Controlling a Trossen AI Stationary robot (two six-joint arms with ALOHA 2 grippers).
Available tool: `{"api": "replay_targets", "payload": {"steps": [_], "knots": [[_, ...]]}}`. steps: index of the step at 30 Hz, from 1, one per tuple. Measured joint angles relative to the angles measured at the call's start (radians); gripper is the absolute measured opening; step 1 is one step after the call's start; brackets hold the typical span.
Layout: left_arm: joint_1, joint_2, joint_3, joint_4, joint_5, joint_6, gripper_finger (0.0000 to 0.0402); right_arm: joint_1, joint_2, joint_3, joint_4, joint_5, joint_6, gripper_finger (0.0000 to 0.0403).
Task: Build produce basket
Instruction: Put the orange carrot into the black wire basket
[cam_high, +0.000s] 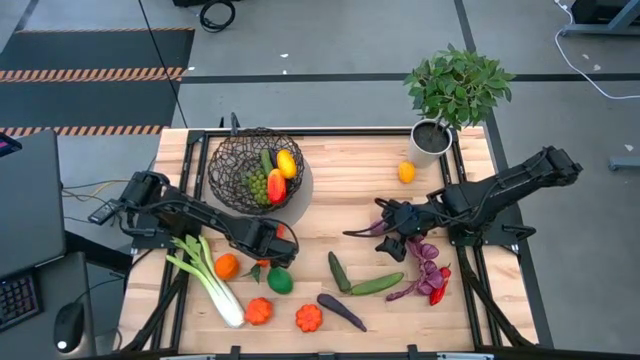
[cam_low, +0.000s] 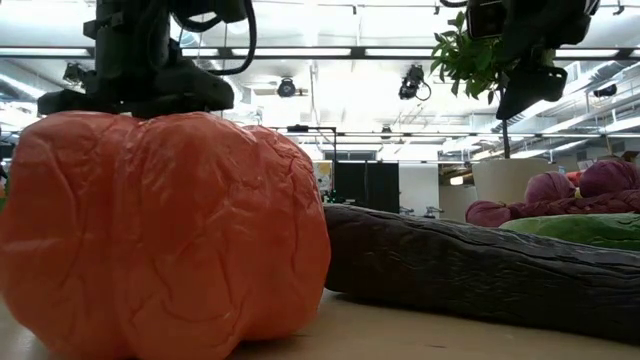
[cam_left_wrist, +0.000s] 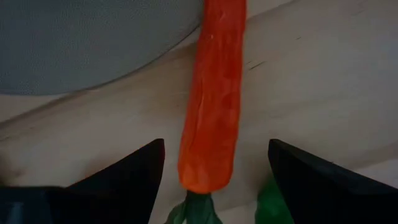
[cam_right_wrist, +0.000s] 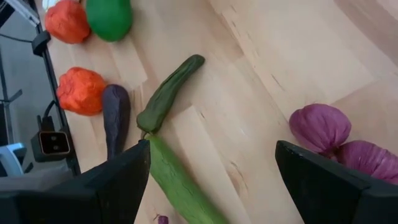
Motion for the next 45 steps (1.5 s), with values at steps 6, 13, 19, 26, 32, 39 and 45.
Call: {"api": "replay_targets", "payload": {"steps": [6, 13, 19, 26, 32, 39, 45], "knots": [[0.007, 0.0, -0.073, 0.098, 0.035, 0.006, 0.0293, -0.021, 0.0, 0.0, 0.002, 0.009, 0.029, 0.0348], [0.007, 0.0, -0.114, 0.127, 0.039, 0.024, 0.0293, -0.046, 0.0, 0.0, 0.011, 0.004, 0.031, 0.0348], [0.006, 0.0, -0.167, 0.236, 0.062, -0.003, 0.0293, -0.066, 0.0, 0.0, 0.034, -0.016, 0.04, 0.0348], [0.012, 0.0, -0.174, 0.246, 0.059, -0.003, 0.0275, -0.076, 0.0, 0.0, 0.047, -0.053, 0.044, 0.0348], [0.018, 0.0, -0.174, 0.247, 0.043, 0.01, 0.022, -0.076, 0.0, 0.0, 0.047, -0.071, 0.04, 0.0348], [0.035, -0.001, -0.17, 0.246, 0.081, 0.041, 0.0157, -0.077, 0.0, 0.0, 0.047, -0.07, 0.054, 0.0348], [0.045, -0.015, -0.115, 0.237, 0.121, 0.119, 0.0155, -0.076, 0.0, 0.0, 0.047, -0.07, 0.054, 0.0348]]}}
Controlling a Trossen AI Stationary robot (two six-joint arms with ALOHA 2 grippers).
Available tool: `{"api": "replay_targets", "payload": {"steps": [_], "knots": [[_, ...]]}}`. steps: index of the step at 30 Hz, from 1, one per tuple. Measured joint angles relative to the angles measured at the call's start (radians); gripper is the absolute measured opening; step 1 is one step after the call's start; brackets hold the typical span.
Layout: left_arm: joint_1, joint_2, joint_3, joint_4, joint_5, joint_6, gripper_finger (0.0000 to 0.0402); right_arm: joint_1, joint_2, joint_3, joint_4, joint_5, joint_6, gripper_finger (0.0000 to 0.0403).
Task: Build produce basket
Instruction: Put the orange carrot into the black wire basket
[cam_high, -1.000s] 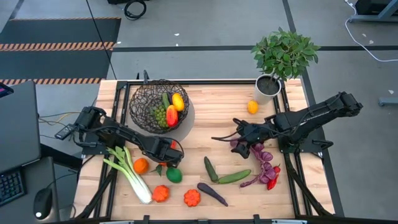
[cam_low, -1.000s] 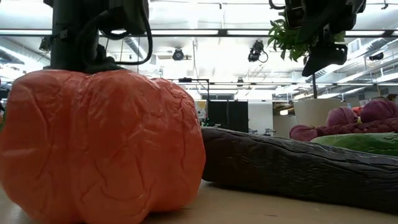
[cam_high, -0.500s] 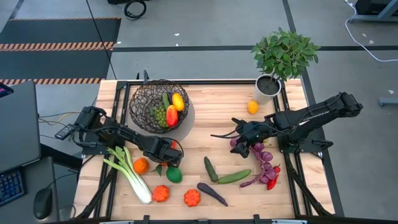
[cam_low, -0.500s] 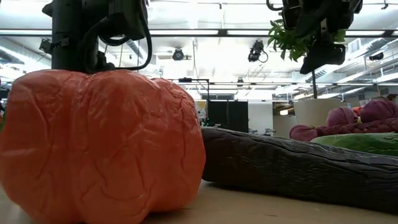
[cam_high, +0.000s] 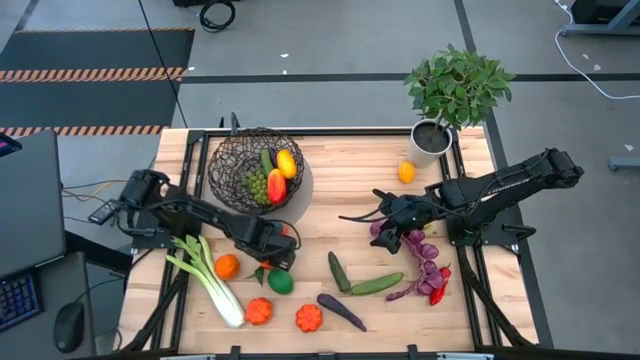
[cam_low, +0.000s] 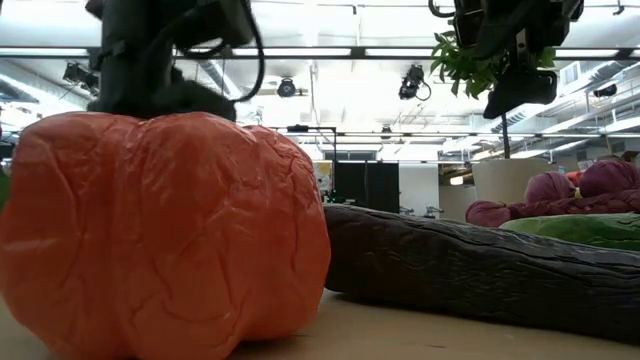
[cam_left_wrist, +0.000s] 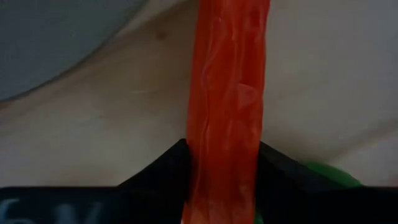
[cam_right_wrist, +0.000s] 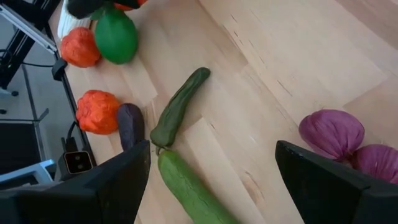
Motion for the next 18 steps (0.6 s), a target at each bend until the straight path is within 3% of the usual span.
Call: {"api": "replay_targets", "payload": {"steps": [7, 18], "knots": [[0.016, -0.035, 0.129, -0.032, 0.001, 0.071, 0.0155, -0.017, 0.0, 0.0, -0.001, 0.0, -0.007, 0.0348], [0.183, -0.072, 0.457, -0.363, -0.144, 0.377, 0.0155, -0.038, 0.0, 0.0, 0.008, 0.003, 0.02, 0.0348]]}}
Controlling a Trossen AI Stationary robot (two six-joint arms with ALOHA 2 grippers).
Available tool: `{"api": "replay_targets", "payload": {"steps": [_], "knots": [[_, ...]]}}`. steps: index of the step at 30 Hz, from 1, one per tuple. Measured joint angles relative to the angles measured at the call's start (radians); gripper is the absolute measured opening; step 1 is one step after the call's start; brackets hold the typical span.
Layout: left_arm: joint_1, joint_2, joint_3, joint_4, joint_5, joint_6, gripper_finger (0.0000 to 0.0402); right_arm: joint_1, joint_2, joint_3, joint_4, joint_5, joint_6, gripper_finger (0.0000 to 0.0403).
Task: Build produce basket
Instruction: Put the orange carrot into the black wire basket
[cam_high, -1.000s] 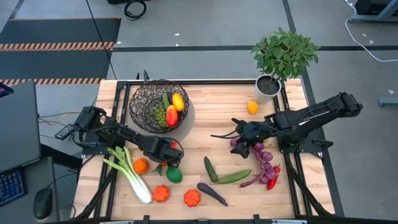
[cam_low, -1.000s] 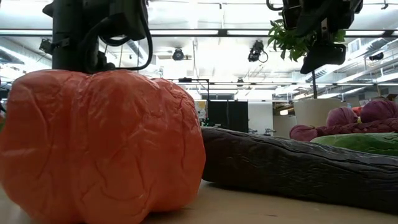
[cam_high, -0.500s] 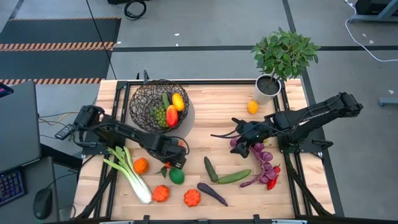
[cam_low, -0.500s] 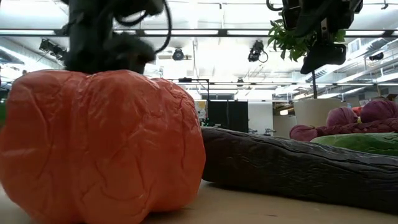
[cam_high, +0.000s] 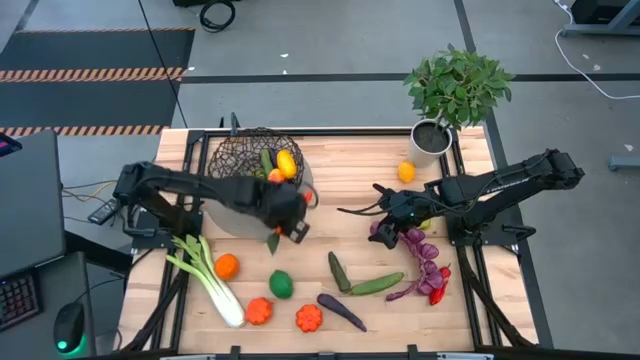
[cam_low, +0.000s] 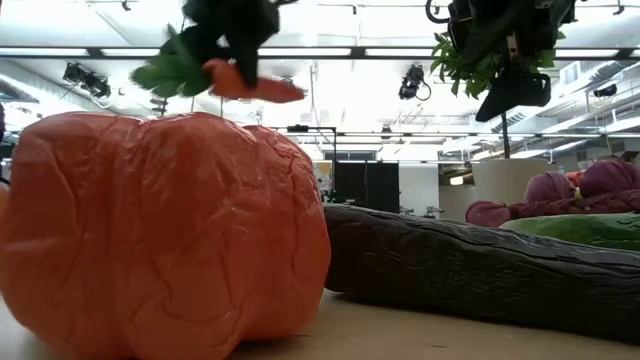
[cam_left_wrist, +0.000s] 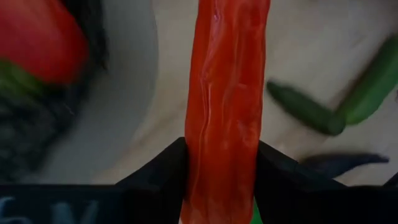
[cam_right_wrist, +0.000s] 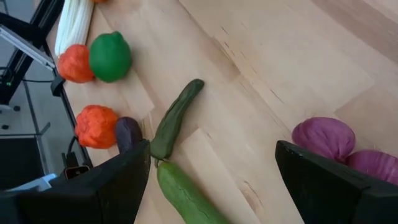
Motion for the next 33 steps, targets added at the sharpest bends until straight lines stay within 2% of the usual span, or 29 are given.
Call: {"api": "replay_targets", "payload": {"steps": [6, 11, 26, 33], "knots": [[0.128, -0.005, 0.15, -0.212, -0.108, 0.191, 0.0156, 0.0, 0.0, 0.0, 0.013, 0.02, 0.049, 0.0348], [0.244, -0.005, 0.179, -0.344, -0.157, 0.31, 0.0156, 0.0, 0.0, 0.0, 0.016, 0.023, 0.076, 0.0348], [0.532, -0.004, 0.179, -0.369, -0.161, 0.565, 0.0156, 0.0, 0.0, 0.0, 0.017, 0.026, 0.086, 0.0348], [0.683, -0.004, 0.173, -0.373, -0.154, 0.573, 0.0173, 0.0, 0.0, 0.0, 0.018, 0.055, 0.093, 0.0348]]}}
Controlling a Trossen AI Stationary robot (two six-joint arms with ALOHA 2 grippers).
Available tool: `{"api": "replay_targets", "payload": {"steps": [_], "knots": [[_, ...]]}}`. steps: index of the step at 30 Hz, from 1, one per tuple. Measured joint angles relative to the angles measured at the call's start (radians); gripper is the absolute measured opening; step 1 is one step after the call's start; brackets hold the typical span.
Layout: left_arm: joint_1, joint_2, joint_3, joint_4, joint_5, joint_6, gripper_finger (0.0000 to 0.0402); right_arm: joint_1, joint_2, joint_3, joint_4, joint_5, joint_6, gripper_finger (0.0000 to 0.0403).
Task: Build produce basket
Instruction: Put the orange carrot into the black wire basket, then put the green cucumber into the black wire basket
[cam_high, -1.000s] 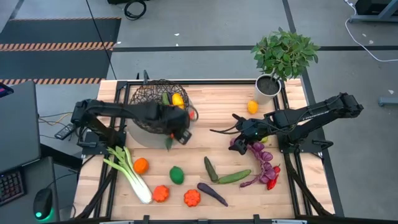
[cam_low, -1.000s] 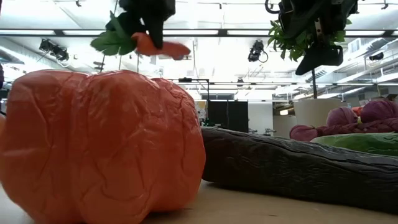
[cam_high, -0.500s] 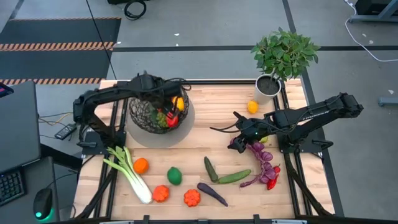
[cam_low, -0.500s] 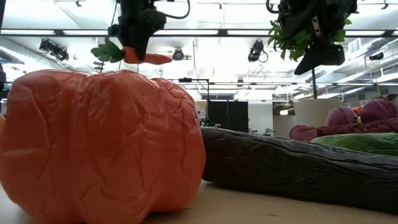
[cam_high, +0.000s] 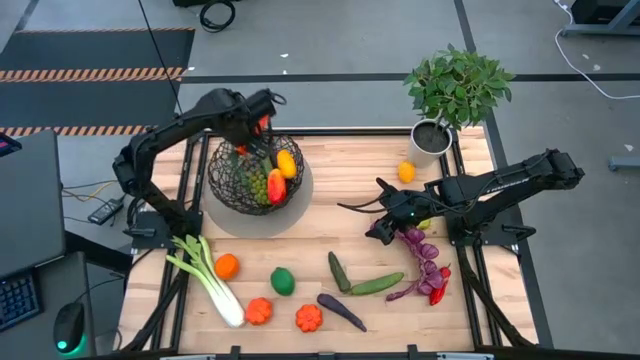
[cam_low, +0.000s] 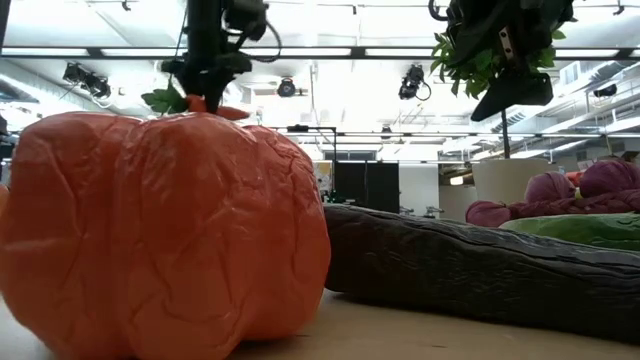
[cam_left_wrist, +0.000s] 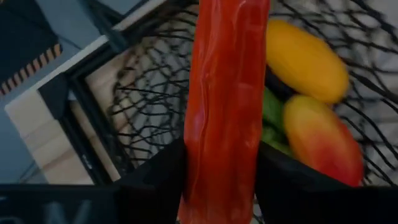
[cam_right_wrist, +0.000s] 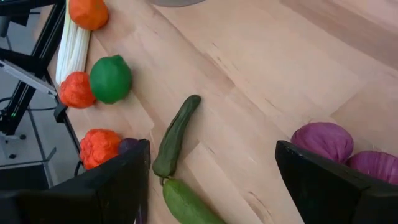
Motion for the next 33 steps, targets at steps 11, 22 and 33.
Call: {"api": "replay_targets", "payload": {"steps": [11, 22, 33], "knots": [[0.011, 0.001, -0.085, 0.024, 0.149, 0.008, 0.0271, 0.0, 0.0, 0.0, 0.0, 0.017, 0.0, 0.0348], [-0.14, 0.001, -0.085, 0.026, 0.28, -0.033, 0.0315, 0.0, 0.0, 0.0, -0.002, 0.021, 0.0, 0.0348], [-0.437, 0.001, -0.085, 0.165, 0.286, -0.221, 0.0315, -0.028, 0.0, 0.0, -0.037, -0.004, 0.079, 0.0348]]}}
